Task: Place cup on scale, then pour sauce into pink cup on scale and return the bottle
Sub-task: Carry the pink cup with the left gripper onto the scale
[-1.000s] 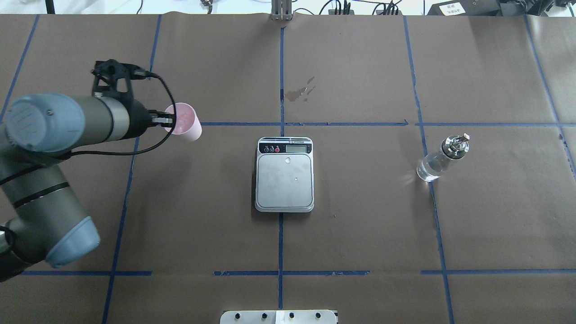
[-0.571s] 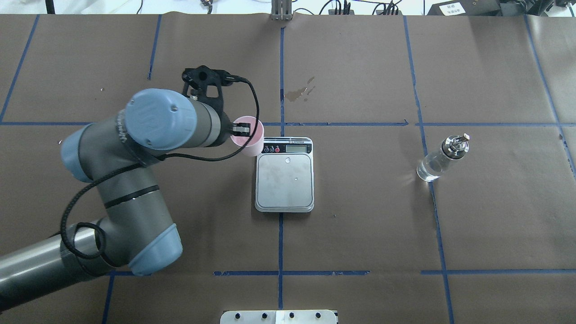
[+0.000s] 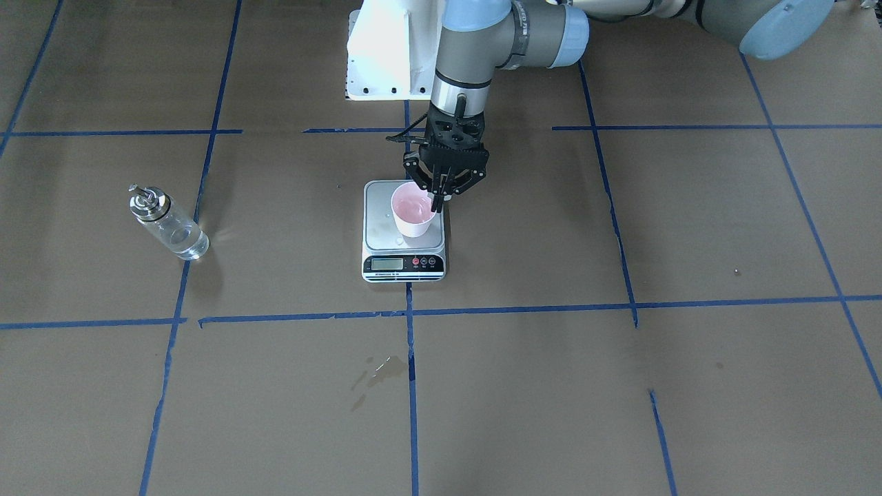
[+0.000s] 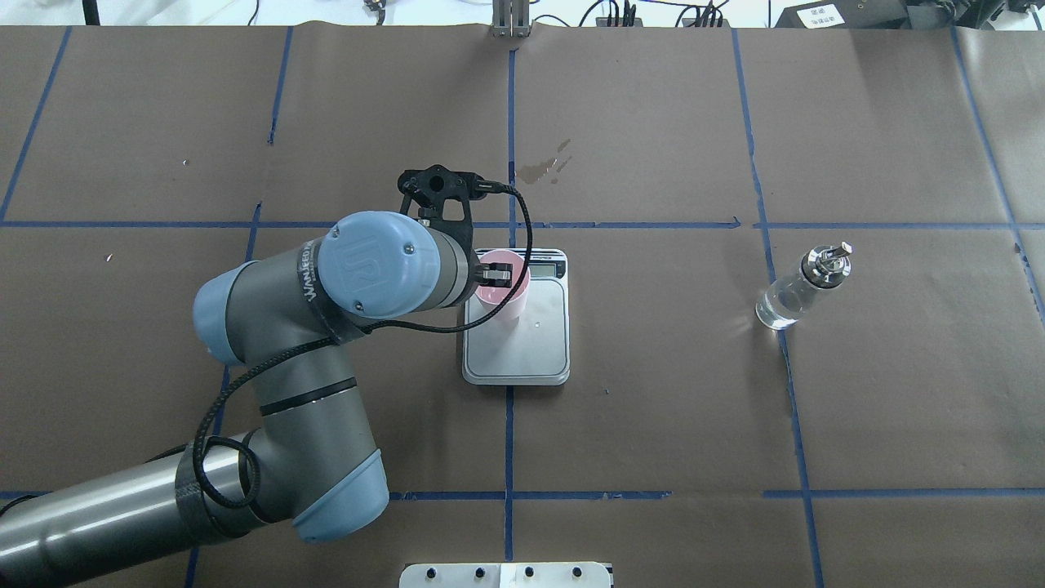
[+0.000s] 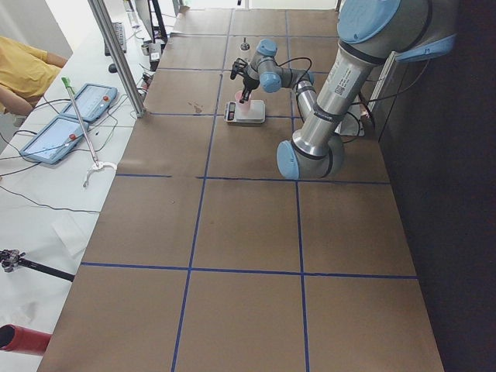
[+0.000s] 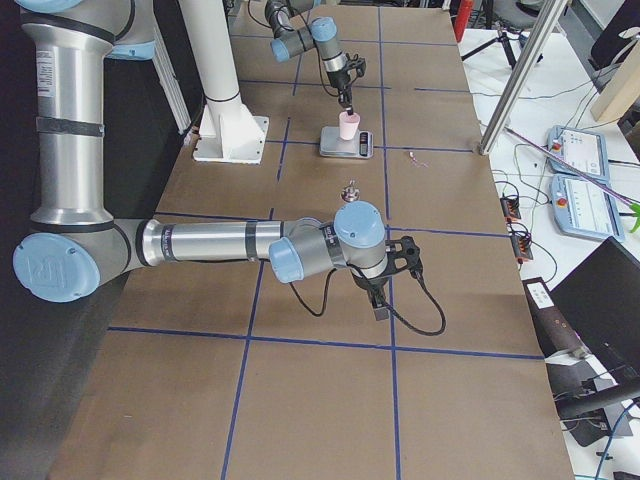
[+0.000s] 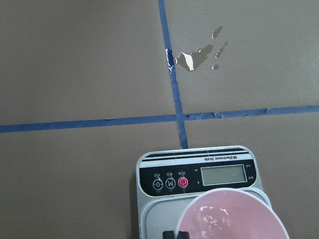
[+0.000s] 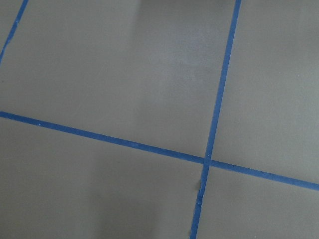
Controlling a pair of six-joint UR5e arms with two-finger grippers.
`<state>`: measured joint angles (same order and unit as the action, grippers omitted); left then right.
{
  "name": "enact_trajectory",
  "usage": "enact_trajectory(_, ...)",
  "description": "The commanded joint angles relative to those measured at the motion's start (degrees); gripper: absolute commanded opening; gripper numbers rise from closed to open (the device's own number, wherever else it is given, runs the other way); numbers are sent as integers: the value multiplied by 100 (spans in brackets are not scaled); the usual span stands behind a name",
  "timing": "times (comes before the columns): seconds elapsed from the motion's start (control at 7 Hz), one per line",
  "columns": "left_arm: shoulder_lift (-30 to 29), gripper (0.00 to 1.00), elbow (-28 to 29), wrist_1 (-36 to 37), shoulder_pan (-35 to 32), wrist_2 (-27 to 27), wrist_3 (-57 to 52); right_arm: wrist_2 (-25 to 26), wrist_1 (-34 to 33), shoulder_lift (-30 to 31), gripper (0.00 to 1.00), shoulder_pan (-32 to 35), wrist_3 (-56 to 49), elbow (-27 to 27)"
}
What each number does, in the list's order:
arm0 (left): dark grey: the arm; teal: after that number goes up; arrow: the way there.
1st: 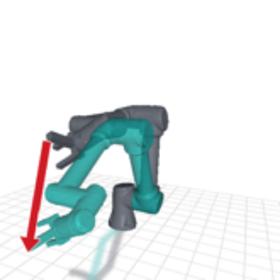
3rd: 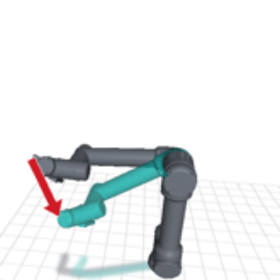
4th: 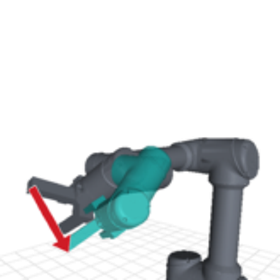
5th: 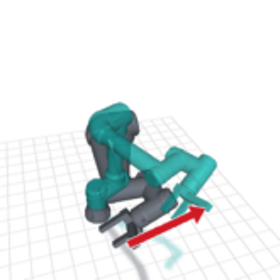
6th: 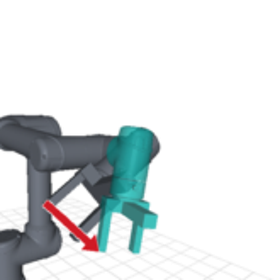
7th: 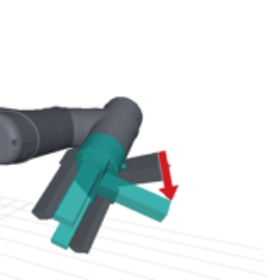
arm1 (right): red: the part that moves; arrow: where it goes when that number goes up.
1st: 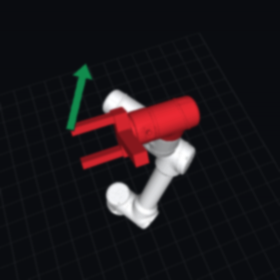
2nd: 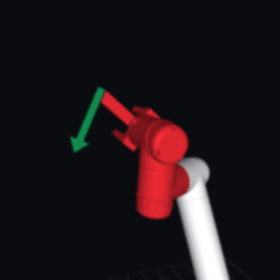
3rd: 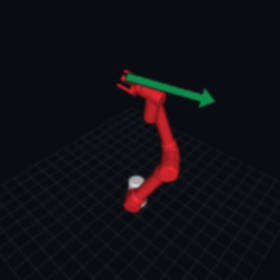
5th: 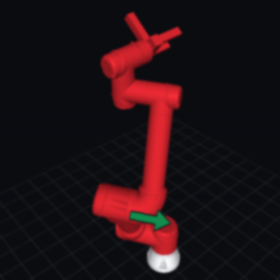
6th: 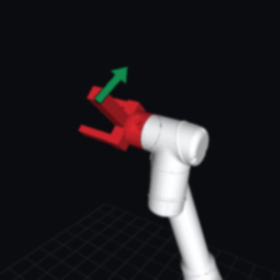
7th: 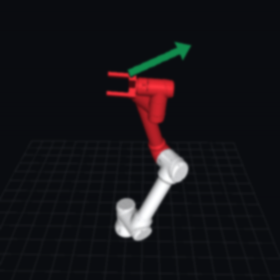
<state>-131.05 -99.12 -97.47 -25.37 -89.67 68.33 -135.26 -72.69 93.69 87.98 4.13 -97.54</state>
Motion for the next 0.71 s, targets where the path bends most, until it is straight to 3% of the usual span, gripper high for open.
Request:
enact_trajectory(0.0,-26,0,-2,0,50,11,5,0,0,1,100,0,0,-1)
enact_trajectory(0.14,-26,25,-28,0,50,11,5,0,0,1,100,0,0,-1)
enact_trajectory(0.29,-26,80,-63,-9,59,11,5,0,0,1,100,0,0,-1)
enact_trajectory(0.57,-17,98,-81,-9,68,11,40,0,0,1,100,0,0,7)
